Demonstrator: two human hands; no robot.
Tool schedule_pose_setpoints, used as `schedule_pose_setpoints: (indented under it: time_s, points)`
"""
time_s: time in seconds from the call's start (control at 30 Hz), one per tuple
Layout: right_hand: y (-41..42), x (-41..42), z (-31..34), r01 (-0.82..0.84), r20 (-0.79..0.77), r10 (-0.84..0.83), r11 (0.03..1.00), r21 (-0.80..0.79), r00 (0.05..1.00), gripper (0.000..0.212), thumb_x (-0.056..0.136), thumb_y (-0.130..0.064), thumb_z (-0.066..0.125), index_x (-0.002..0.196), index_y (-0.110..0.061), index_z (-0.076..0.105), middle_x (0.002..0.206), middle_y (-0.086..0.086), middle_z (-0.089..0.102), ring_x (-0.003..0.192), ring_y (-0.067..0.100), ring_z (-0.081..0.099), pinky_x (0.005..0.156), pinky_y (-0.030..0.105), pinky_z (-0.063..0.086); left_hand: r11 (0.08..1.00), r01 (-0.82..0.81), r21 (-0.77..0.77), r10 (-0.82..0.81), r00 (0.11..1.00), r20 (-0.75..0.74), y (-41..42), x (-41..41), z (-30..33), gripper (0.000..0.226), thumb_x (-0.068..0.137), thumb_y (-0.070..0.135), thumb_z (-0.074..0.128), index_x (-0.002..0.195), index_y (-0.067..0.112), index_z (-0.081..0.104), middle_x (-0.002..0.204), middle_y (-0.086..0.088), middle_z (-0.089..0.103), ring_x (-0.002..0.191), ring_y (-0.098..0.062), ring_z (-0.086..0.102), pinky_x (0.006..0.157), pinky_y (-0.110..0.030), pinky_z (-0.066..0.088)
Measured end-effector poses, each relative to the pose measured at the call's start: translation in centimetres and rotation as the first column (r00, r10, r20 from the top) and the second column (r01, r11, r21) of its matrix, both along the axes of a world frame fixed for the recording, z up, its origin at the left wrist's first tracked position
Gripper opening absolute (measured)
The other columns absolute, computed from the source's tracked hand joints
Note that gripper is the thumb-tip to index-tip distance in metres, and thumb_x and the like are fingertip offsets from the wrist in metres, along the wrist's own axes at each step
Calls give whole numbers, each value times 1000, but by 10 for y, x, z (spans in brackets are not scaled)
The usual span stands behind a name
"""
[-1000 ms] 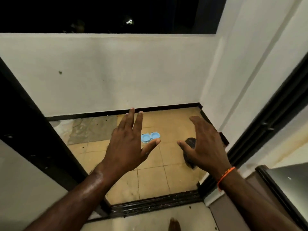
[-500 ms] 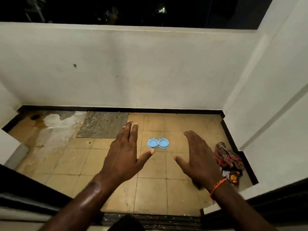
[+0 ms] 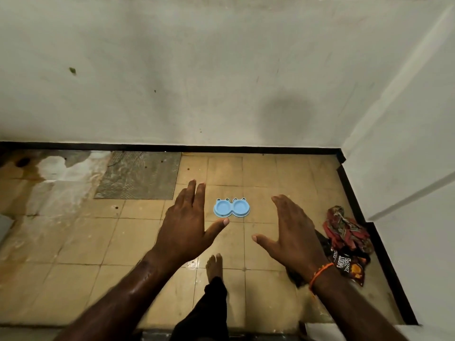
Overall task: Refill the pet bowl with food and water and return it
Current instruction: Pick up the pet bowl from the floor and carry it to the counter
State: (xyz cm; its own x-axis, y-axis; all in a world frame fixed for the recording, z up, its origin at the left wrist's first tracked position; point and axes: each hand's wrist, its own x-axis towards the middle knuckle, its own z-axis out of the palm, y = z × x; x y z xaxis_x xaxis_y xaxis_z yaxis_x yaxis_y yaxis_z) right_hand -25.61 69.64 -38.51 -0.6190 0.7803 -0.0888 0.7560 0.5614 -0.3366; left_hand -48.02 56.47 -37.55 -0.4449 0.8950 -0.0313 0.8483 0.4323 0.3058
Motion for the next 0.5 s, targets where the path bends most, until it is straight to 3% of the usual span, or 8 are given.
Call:
schedule_pose_setpoints:
  time_s: [0.1,0.2,0.3,0.4,0.5]
  points:
    - [49,-35,-28,-9,61,13,998,-64,998,110,77,-80,58,160,-22,17,169,2,19,153,21,22,122,42,25,996,11,-91,-7,999,42,53,-38,-32,107,84,88,23,163,18,7,172,-8,3,157,-27,15,118,-46,32]
    - [99,-74,-61,-21,115,35,993,-119,993,111,77,-81,57,160,-21,16,169,2,19,153,22,22,122,42,24,982,46,-184,-31,996,86,105,-74,-71,104,88,83,33,163,18,3,173,-7,1,157,-26,13,118,-45,32]
    - [143,-108,-101,-21,143,42,989,-145,989,110,74,-83,53,158,-17,26,164,6,31,148,26,33,118,47,35,968,35,-250,-6,993,114,146,-104,-118,104,89,81,38,164,16,5,172,-8,4,156,-27,17,116,-46,34]
    - [184,-134,-160,-11,158,42,982,-188,987,110,72,-76,66,155,-12,32,160,10,39,143,29,41,113,48,42,948,23,-317,21,991,133,183,-127,-178,106,89,81,42,163,15,6,172,-10,7,155,-29,20,115,-46,36]
    - [223,-156,-240,-9,206,67,963,-269,976,112,76,-67,73,159,-14,21,165,9,27,147,28,33,114,45,36,936,15,-352,40,988,149,220,-145,-256,106,88,77,49,163,13,9,171,-12,11,154,-31,23,113,-48,38]
